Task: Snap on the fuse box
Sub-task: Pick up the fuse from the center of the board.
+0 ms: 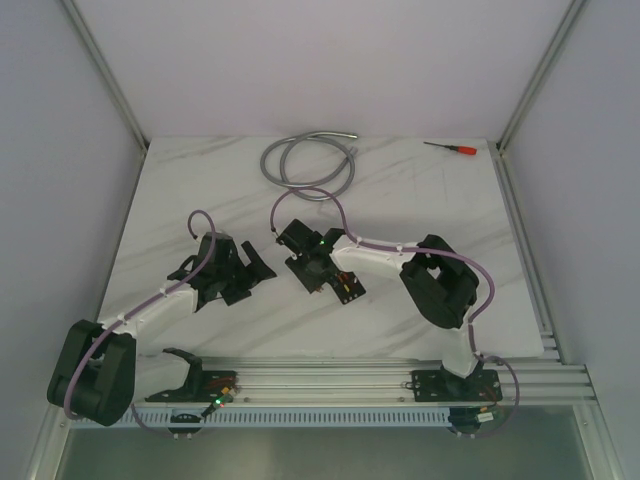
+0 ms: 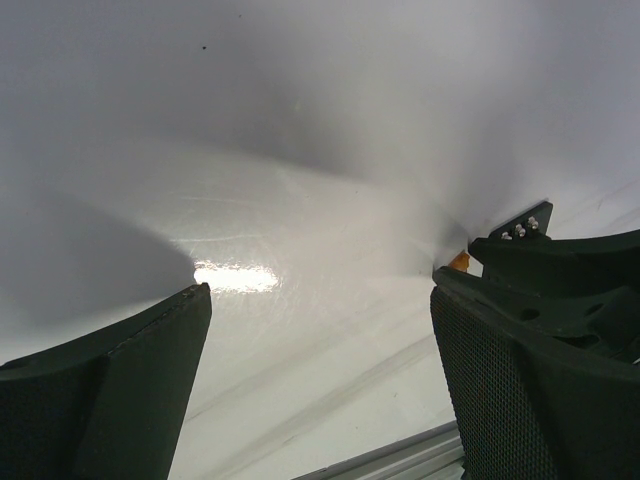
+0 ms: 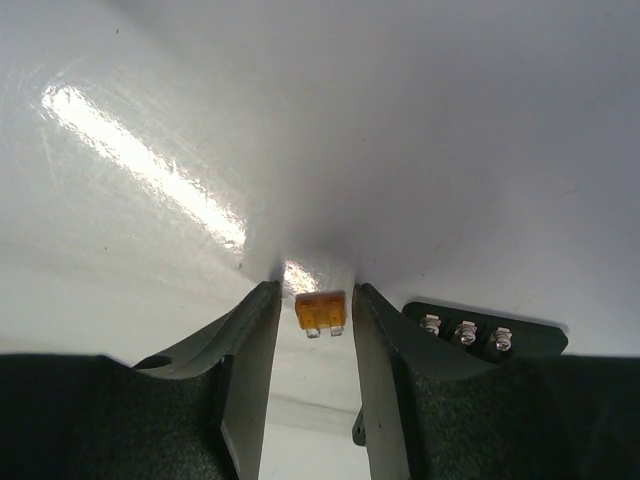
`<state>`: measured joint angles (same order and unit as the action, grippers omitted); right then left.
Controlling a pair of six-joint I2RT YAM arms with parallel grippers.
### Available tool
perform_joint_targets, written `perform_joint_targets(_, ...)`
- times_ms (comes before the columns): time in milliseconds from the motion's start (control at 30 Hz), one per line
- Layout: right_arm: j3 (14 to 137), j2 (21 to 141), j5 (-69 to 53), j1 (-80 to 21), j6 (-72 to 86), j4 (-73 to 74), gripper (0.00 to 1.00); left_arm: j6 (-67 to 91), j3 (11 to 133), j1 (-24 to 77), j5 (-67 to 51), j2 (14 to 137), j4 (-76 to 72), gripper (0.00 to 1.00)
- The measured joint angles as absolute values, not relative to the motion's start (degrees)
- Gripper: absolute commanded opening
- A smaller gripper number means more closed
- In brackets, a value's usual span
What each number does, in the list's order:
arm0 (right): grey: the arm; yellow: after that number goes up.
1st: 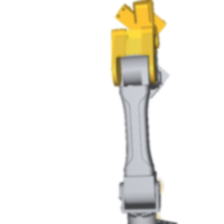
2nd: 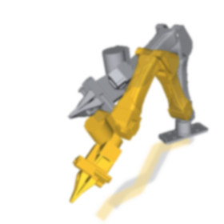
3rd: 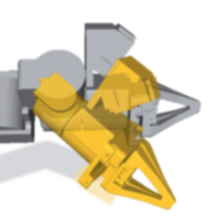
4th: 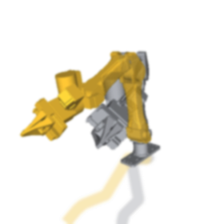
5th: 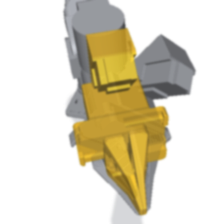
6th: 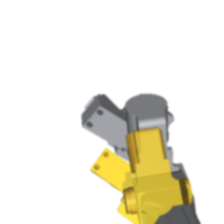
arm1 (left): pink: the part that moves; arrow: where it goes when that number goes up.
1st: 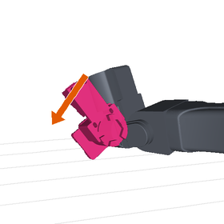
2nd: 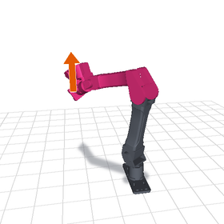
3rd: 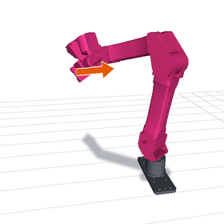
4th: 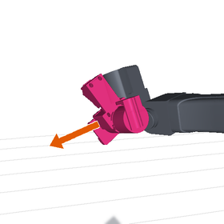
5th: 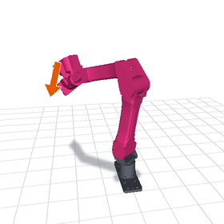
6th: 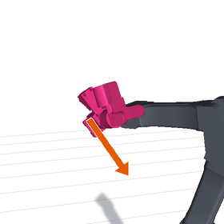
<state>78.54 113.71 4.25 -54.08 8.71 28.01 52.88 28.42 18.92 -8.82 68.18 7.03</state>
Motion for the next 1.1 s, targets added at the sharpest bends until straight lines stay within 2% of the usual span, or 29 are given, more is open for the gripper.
perform_joint_targets(267, 78.59, 113.54, 3.6, -53.98, 7.84, 29.61, 0.4, 52.88, 28.42, 18.92, -8.84, 68.18, 7.03, 0.99)
perform_joint_targets(667, 78.76, 113.58, 3.44, -53.98, 7.4, 30.52, 0.24, 52.86, 28.42, 18.92, -9.1, 67.64, 6.98, 0.96)
perform_joint_targets(833, 78.76, 113.51, 3.4, -53.82, 7.6, 30.46, 0.19, 52.64, 28.42, 18.92, -9.26, 66.5, 6.79, 0.9)
perform_joint_targets(1100, 74.43, 109.65, 1.87, -51.53, 12.4, 26.35, 0.2, 51.86, 27.09, 21.17, -9.54, 61.84, 2.46, 0.8)
